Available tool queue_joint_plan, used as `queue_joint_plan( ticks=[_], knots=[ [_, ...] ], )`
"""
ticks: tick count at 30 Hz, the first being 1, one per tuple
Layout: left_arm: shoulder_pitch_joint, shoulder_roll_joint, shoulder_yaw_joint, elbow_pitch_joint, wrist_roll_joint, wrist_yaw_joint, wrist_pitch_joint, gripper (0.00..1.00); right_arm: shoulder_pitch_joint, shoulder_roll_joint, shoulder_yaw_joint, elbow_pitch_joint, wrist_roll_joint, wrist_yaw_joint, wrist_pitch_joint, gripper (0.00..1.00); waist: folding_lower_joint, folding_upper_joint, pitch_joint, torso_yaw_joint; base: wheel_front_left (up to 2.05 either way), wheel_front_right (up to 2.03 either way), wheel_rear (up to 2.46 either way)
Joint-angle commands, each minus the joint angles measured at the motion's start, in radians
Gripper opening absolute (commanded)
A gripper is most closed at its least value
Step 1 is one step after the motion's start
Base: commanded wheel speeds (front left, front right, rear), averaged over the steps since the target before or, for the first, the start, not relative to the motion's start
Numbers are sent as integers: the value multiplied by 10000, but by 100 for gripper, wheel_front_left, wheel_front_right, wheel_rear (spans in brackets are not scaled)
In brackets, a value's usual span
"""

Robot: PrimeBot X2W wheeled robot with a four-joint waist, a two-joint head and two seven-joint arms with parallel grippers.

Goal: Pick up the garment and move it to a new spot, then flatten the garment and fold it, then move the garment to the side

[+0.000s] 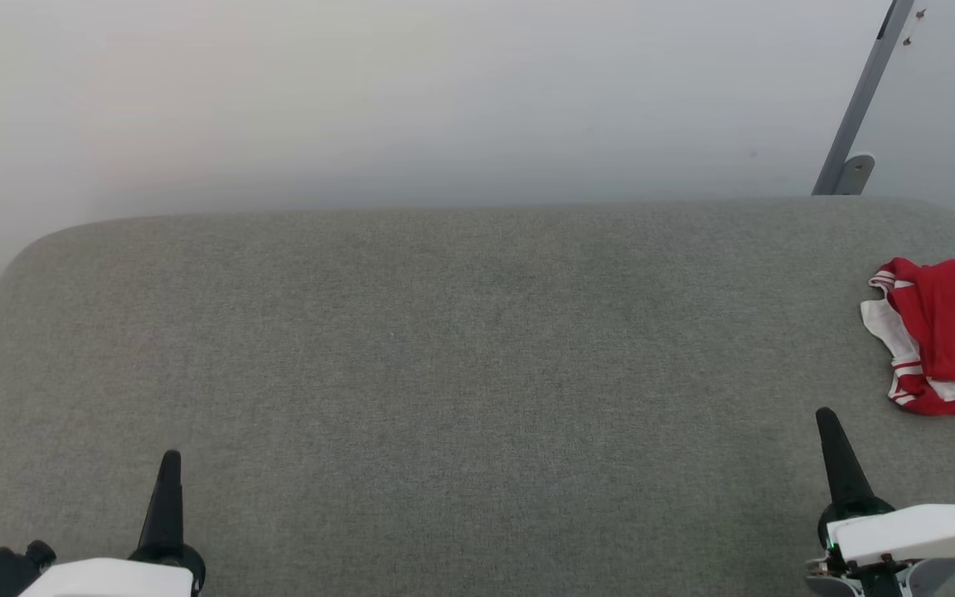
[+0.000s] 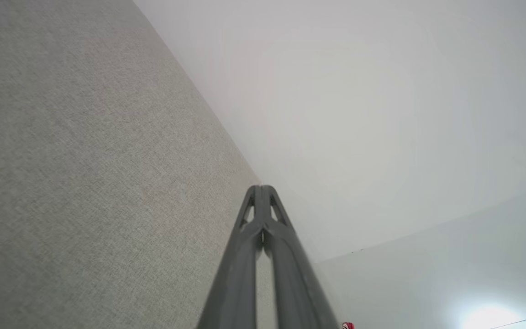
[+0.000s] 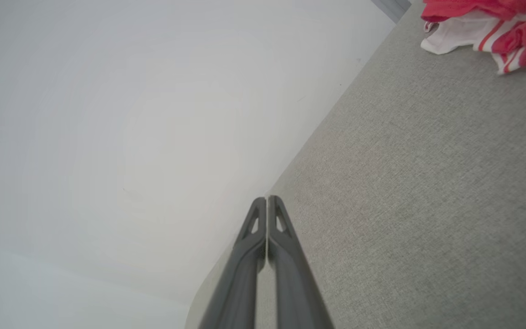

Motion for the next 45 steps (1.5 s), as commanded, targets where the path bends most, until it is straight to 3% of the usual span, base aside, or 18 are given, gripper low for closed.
queue_joint_plan(
  ticks=[1, 45],
  knots=[
    [-255, 47, -5, -62, -180, -16, 60, 0, -197, 4, -36, -78, 184, -1, 62, 0, 0, 0, 4, 0, 0, 0, 0],
    [-1345, -204, -90, 483, -3714, -27, 1076, 0, -872, 243, -360, 170, 3704, -2, 1083, 0, 0, 0, 338, 14, 0, 0, 0]
  ],
)
